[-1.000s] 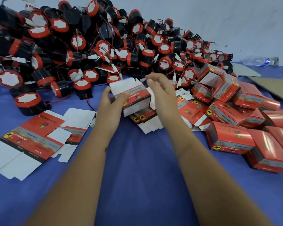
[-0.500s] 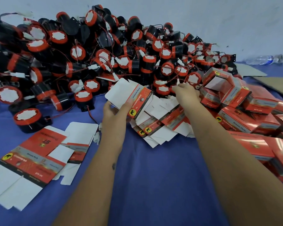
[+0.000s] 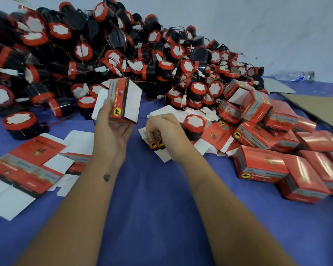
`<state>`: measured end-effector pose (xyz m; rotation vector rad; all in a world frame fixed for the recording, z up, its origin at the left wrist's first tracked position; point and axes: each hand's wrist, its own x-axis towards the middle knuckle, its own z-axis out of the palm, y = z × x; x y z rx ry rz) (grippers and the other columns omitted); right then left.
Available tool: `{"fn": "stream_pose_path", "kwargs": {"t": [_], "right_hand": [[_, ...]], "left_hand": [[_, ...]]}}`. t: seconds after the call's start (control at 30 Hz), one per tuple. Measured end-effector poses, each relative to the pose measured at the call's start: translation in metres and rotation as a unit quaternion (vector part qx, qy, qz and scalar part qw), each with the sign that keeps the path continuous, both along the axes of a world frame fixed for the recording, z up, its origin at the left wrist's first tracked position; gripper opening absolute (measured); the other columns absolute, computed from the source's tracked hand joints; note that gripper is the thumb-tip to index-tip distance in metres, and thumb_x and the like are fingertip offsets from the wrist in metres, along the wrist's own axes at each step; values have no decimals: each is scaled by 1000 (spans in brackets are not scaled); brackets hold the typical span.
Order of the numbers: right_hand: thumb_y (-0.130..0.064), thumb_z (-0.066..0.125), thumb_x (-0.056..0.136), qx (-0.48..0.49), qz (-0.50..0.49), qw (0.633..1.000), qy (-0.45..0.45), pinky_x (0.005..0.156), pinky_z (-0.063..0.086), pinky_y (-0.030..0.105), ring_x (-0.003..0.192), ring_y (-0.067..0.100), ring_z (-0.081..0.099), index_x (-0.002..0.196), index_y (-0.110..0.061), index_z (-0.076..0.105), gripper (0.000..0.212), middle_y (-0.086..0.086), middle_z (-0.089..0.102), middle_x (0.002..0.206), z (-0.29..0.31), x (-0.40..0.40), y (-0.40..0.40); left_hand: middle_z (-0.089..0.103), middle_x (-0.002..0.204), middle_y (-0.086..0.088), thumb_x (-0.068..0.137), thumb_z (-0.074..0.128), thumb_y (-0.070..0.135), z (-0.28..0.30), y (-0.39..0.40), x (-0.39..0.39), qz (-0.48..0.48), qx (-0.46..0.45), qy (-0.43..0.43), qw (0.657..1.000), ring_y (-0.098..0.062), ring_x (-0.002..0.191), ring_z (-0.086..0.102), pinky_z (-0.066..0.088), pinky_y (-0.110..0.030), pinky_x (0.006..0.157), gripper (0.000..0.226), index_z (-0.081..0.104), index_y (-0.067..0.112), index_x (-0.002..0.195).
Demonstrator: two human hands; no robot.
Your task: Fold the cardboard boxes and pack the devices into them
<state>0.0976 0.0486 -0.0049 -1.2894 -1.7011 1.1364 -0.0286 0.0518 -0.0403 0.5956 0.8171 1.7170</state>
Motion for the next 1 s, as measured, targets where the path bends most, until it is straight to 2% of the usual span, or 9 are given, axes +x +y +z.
{"fn": "stream_pose_path", "kwargs": {"t": [0.03,0.13,0.2,0.33,0.4,0.63,0.77,0.9,1.0], "right_hand": [[11,43,82,-32,39,998,-29,39,34,19,39,15,40,38,-6,47,47,3,41,37,2,0,1],[3,27,88,-57,195,962,180,49,34,24,45,15,39,50,-12,47,46,0,40,41,3,9,-6],[-10,30,92,-94,246,939,220,52,33,27,46,17,36,47,-10,44,47,2,38,45,1,22,-12],[-27,46,96,-78,117,988,-70,47,30,23,40,15,33,49,-5,41,51,1,35,41,8,36,-3],[-27,49,94,-24,19,975,-222,49,31,24,36,9,36,47,-10,43,50,-5,39,37,6,40,0],[-26,46,90,169,-196,900,-350,49,16,30,49,18,26,58,-16,28,38,0,30,55,-4,37,1],[-25,47,92,231,-222,893,-315,50,19,30,50,18,25,56,-14,28,41,0,28,53,-1,38,2],[-22,54,95,259,-172,944,-111,57,34,40,58,22,40,58,-3,49,41,12,49,61,1,35,-1],[-18,61,94,222,-137,965,33,70,50,26,79,10,62,79,-9,74,22,-1,70,81,4,31,-3]], "left_hand": [[74,112,2,102,46,42,1,-1,0,-2,2,-8,1000,-10,98,71,56,-28,86,41,55,21,137],[70,120,-4,103,43,43,6,-4,2,-14,5,-16,1000,-15,103,68,54,-29,86,46,53,17,140],[68,122,-8,103,42,43,8,-5,4,-24,8,-19,1000,-19,105,66,54,-31,86,49,52,14,141],[72,115,-1,102,43,44,6,-3,7,-36,9,-24,999,-27,122,61,49,-41,104,35,61,24,123],[74,103,2,103,43,42,5,-3,8,-43,15,-15,999,-28,117,63,48,-42,101,27,64,28,111],[63,88,-5,101,49,35,1,0,16,-37,-35,24,998,-27,102,67,58,-49,90,46,46,8,139],[70,96,-3,102,42,39,1,0,7,-33,-20,-38,999,-19,87,69,61,-41,75,32,61,17,116],[67,124,-14,103,36,36,0,-2,0,-37,-26,-107,993,-34,120,63,54,-56,94,42,59,11,129],[67,97,-5,104,36,29,-1,-3,2,-45,-19,-108,993,-25,101,69,54,-45,96,32,63,13,100]]}}
